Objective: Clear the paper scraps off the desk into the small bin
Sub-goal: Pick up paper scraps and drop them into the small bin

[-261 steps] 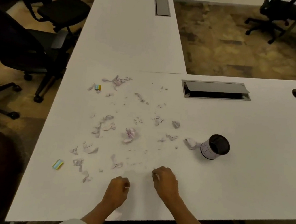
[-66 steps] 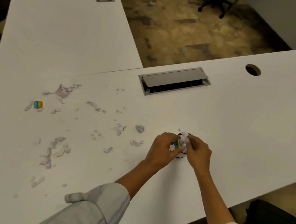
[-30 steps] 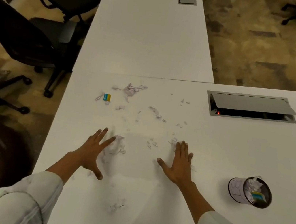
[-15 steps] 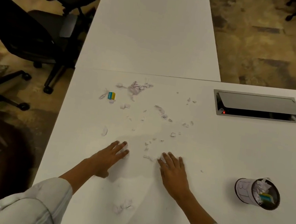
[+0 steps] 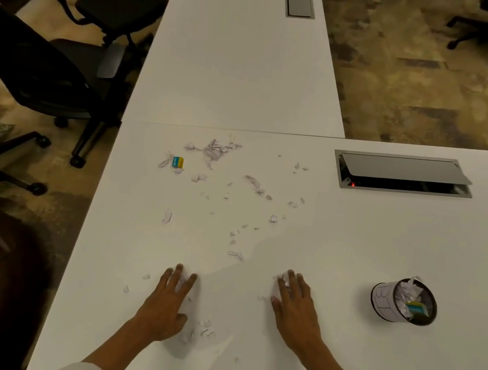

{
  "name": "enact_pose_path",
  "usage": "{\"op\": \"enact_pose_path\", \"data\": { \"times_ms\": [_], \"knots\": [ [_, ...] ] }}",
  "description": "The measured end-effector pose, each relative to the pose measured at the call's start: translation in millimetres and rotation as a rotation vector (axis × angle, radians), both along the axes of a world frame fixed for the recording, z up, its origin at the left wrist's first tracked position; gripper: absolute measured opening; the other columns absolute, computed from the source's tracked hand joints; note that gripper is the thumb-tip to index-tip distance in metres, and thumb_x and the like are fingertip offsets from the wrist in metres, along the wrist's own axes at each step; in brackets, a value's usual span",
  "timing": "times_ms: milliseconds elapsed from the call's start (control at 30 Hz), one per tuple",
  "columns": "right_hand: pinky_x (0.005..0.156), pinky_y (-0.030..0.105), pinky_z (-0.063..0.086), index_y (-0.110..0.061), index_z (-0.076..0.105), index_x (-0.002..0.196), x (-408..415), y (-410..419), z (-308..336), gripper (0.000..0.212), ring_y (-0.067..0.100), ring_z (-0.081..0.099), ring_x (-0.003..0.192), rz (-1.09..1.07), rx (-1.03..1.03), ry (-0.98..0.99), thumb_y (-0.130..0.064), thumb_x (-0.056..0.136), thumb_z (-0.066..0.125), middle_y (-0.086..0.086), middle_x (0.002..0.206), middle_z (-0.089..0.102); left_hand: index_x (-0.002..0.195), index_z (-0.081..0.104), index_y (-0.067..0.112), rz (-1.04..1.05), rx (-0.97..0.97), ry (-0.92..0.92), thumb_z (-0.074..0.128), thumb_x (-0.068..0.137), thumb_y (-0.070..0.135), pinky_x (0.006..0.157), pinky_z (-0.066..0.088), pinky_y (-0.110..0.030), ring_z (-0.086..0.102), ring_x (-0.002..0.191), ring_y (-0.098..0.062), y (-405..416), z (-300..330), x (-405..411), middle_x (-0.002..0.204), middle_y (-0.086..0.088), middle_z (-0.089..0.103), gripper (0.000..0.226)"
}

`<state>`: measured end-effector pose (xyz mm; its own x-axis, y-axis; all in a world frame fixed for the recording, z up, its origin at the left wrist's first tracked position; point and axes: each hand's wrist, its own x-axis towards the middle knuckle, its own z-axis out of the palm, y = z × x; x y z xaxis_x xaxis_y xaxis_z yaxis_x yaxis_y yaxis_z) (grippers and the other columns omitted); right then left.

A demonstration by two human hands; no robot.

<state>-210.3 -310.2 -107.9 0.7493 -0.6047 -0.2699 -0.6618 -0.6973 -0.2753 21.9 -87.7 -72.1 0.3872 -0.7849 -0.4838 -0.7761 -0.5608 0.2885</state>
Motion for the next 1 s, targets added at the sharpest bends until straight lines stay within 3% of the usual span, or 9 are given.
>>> {"op": "enact_pose_path", "data": {
  "times_ms": [167,267,367,467,533,600,700,800,1000],
  "knots": [
    [0.114,0.043,0.019,-0.007,0.036,0.145,1.5,47.0,-3.9,0.068,0.031,0.015,0.144,0.129,-0.006,-0.098,-0.056,0.098,0.029,0.014,0.154,0.025,0.146,-0.009,0.038,-0.008,0.011,0.069,0.053,0.059,0.068,0.106,0.039,-0.045,-0.023,0.138,-0.021,7.7,5.0,-26.2,0.149,0.002,-0.03,0.11],
    [0.11,0.047,0.035,-0.012,0.043,0.141,3.3,61.9,-2.1,0.058,0.035,0.027,0.141,0.218,-0.01,-0.07,-0.047,0.095,0.042,0.015,0.152,0.033,0.144,-0.01,0.042,-0.048,0.02,0.056,0.057,0.06,0.064,0.102,0.042,-0.044,-0.025,0.139,-0.025,15.0,5.8,-41.0,0.149,-0.001,-0.032,0.109],
    [0.084,0.039,0.057,-0.012,0.06,0.125,5.6,69.9,1.0,0.052,0.035,0.051,0.123,0.257,0.024,-0.138,-0.017,0.075,0.076,0.016,0.137,0.054,0.144,-0.003,0.044,-0.045,-0.001,0.017,0.055,0.08,0.047,0.098,0.047,-0.041,-0.016,0.142,-0.031,18.5,3.5,-54.9,0.153,-0.005,-0.025,0.087],
    [0.053,0.021,0.056,-0.013,0.07,0.107,3.8,73.1,1.2,0.061,0.024,0.062,0.1,0.29,-0.003,-0.166,-0.003,0.049,0.088,0.01,0.121,0.065,0.142,0.028,0.036,-0.005,-0.054,-0.051,0.062,0.085,0.022,0.08,0.056,-0.034,0.01,0.143,-0.034,18.8,-3.6,-66.9,0.157,-0.01,0.005,0.068],
    [0.038,0.018,0.047,-0.015,0.073,0.094,2.9,70.1,3.1,0.054,0.018,0.063,0.085,0.311,-0.049,-0.148,-0.004,0.044,0.09,0.003,0.109,0.069,0.122,0.053,0.027,-0.013,-0.114,-0.086,0.081,0.064,0.01,0.053,0.057,-0.023,0.049,0.123,-0.03,19.5,-9.2,-69.8,0.141,-0.012,0.039,0.067],
    [0.032,0.018,0.038,-0.017,0.073,0.082,4.8,66.7,6.7,0.047,0.014,0.062,0.074,0.304,-0.074,-0.098,-0.004,0.041,0.09,-0.003,0.095,0.069,0.097,0.064,0.023,-0.081,-0.143,-0.163,0.087,0.038,0.004,0.038,0.048,-0.015,0.057,0.093,-0.016,20.5,-9.9,-70.5,0.112,-0.003,0.051,0.067],
    [0.039,0.021,0.04,-0.018,0.073,0.081,8.1,61.7,8.7,0.035,0.013,0.062,0.072,0.262,-0.039,-0.063,-0.001,0.051,0.084,-0.006,0.089,0.07,0.077,0.066,0.021,-0.109,-0.166,-0.197,0.085,0.03,-0.004,0.035,0.045,-0.016,0.058,0.076,-0.012,15.2,-11.2,-69.1,0.089,0.003,0.059,0.056],
    [0.06,0.025,0.048,-0.014,0.07,0.08,4.8,48.8,6.8,0.024,0.015,0.062,0.076,-0.01,0.177,-0.207,0.005,0.075,0.056,0.0,0.083,0.07,0.071,0.07,0.021,-0.005,-0.224,-0.146,0.085,0.04,-0.006,0.043,0.049,-0.018,0.064,0.065,-0.012,6.0,-17.4,-70.5,0.076,0.004,0.065,0.044],
    [0.08,0.011,0.052,-0.01,0.078,0.088,-38.8,-3.6,65.0,0.014,-0.005,0.068,0.086,-0.587,0.303,-0.706,0.0,0.079,0.074,-0.008,0.089,0.075,0.076,0.075,0.013,0.157,-0.445,0.09,0.071,0.065,-0.013,0.06,0.044,-0.006,0.06,0.062,-0.004,-54.2,-3.7,-89.3,0.074,0.002,0.068,0.028]
  ]
}}
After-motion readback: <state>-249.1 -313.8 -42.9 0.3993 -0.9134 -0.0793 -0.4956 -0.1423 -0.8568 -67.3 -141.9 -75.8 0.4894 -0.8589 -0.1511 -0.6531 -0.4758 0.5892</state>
